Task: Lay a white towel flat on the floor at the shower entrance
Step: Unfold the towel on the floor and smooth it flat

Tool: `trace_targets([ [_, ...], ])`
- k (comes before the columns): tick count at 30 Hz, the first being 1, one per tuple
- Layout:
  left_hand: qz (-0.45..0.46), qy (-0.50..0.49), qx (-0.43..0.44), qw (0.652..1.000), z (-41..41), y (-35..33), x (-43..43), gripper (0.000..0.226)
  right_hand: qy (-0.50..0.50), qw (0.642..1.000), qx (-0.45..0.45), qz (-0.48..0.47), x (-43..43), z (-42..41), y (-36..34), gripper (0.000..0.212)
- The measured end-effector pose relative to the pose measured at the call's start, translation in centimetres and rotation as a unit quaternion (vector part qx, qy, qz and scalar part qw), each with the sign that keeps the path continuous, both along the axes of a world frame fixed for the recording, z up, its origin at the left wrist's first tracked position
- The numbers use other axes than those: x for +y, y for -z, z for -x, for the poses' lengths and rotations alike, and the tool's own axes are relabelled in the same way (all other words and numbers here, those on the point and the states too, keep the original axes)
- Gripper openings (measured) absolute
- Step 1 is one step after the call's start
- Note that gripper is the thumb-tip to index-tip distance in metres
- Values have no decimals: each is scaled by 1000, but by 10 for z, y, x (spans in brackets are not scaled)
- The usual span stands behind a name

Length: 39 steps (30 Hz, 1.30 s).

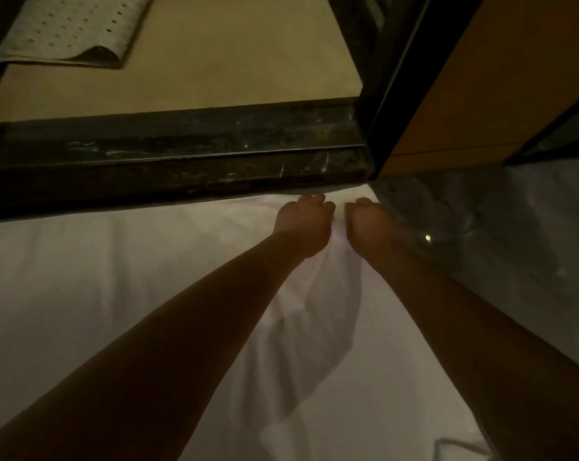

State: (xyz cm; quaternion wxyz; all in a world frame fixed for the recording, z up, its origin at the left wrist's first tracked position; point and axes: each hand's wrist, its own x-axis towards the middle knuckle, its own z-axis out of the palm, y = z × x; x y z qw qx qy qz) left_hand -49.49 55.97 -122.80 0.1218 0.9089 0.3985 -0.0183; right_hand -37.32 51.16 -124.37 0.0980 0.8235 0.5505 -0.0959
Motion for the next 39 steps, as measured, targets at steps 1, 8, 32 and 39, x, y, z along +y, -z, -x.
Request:
trace_targets([
  [1, 11, -5, 24, 1000, -5, 1, 1, 38, -8, 1000, -12, -10, 2, -2, -2, 38],
  [8, 28, -6, 123, 992, -20, 4, 3, 43, -67, 996, 7, -60, 10, -11, 6, 41],
  [32, -26, -11, 42, 999, -19, 4, -7, 39, -8, 999, -15, -50, 52, -20, -10, 18],
  [39, 84, -4, 100, 991, -16, 13, -1, 63, 31, 992, -14, -125, 43, -23, 4, 28],
])
